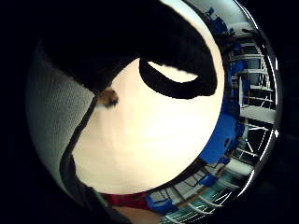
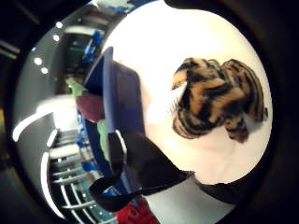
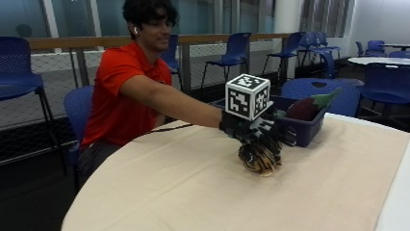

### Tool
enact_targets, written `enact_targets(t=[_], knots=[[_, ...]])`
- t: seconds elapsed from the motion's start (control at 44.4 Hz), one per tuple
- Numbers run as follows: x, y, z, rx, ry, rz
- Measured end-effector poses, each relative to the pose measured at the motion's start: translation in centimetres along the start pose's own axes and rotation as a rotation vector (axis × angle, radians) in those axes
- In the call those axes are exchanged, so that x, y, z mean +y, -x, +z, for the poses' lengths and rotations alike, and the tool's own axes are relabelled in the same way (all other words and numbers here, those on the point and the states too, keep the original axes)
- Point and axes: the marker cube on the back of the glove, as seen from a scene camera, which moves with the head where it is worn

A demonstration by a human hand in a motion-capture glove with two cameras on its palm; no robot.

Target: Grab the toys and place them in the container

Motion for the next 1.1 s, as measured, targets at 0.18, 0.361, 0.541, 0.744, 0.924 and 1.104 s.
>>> enact_targets(t=[0.18,0.361,0.541,0.744,0.924,1.104], knots=[[-1.5,-0.1,2.7,0.03,0.052,0.043],[-2.2,-0.2,3.6,0.175,0.101,0.068],[-1.6,0.2,3.6,0.194,0.111,0.058],[0.6,2.3,2.6,0.207,0.027,0.009],[2.7,4.2,-0.9,0.192,0.009,-0.009],[5.2,5.9,-6.3,0.19,-0.056,-0.026]])
